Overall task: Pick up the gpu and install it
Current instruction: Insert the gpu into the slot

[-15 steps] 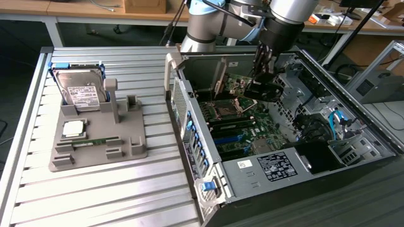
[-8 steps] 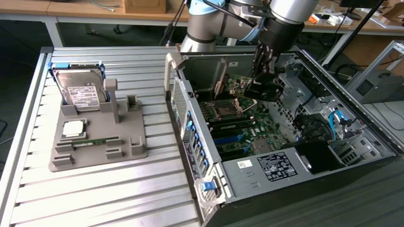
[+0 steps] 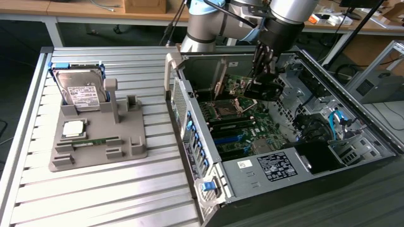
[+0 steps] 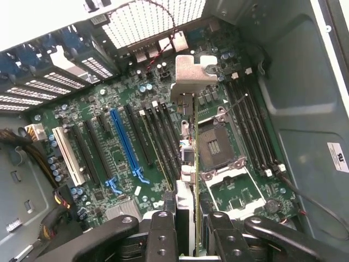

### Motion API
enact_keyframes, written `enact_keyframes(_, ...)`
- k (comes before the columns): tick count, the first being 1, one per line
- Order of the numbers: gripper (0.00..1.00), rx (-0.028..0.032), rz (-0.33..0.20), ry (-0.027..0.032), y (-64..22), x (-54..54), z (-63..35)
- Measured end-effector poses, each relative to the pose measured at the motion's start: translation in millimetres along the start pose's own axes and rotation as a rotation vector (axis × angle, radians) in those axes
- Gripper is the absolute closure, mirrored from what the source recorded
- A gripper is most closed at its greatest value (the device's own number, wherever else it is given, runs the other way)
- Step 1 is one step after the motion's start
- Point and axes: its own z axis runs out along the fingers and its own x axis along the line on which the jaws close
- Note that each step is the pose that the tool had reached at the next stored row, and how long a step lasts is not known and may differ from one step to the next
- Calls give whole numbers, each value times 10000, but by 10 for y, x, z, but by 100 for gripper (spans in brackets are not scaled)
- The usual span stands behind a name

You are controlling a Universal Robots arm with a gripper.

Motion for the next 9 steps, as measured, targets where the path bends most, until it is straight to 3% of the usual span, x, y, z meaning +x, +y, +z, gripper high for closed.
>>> enact_keyframes(9,73,-5,-348,5,0,0,0)
